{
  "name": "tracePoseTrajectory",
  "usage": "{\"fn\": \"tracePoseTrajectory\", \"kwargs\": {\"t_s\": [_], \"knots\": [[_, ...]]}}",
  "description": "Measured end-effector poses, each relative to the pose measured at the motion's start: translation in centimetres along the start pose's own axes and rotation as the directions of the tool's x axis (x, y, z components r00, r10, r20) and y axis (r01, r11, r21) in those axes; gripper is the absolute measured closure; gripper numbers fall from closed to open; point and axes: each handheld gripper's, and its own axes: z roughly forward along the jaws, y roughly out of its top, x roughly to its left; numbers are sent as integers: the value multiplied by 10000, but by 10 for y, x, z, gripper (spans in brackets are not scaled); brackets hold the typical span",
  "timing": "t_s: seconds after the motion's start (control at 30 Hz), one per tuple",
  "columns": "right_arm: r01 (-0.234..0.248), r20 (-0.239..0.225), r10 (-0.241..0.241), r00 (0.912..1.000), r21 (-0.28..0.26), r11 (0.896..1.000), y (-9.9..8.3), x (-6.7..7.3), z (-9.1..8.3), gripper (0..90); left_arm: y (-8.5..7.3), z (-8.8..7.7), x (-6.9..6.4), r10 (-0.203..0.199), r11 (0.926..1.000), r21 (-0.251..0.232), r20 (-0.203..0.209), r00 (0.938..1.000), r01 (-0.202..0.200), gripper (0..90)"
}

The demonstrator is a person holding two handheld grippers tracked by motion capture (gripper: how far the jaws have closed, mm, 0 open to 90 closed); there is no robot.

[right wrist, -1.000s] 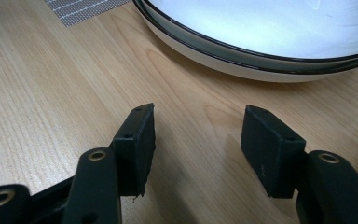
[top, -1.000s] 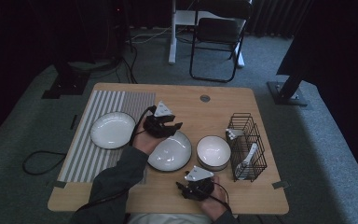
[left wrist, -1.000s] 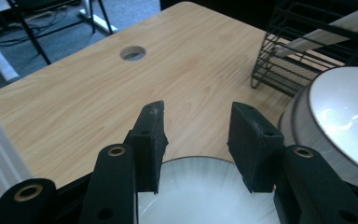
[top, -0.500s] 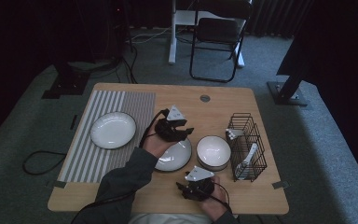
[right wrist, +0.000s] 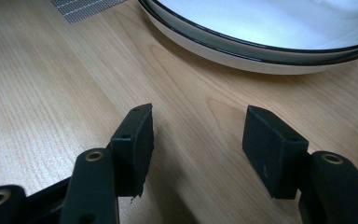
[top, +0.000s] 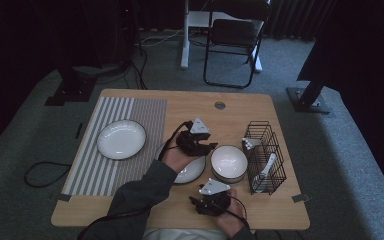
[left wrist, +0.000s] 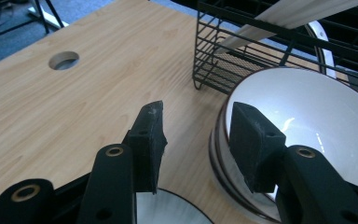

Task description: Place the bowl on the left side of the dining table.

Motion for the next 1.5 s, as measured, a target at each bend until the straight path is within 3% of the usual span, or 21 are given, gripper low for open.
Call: {"fn": "tracePoseTrajectory", "kwargs": {"t_s": [0.13,0.4,0.57,0.83,1.17,1.33,1.5], "knots": [[-197,-162,197,9997,1,9998,-2,-2,-1,408,0,5,-4,19,9999,103,106,9999,-20,558],[-147,-91,147,9999,-21,9999,-3,-1,-2,397,-2,15,-7,-146,9990,419,320,9994,132,561],[-108,-34,108,9999,-34,9999,-3,-1,-2,386,-2,22,-9,-566,9965,650,573,9967,529,579],[-15,-11,15,10000,-51,10000,-3,-1,-2,385,-4,34,-13,-441,9920,1211,641,9970,361,653],[-26,-42,26,10000,-5,10000,-3,-2,-2,372,-5,42,-14,-664,9871,1485,383,9971,600,770],[-23,-31,23,10000,-24,10000,-3,-2,-2,372,-4,44,-20,-342,9867,1583,-130,9993,358,813],[-50,-39,50,10000,-16,10000,-3,-2,-2,372,-2,42,-22,-217,9891,1450,-269,9994,254,829]]}}
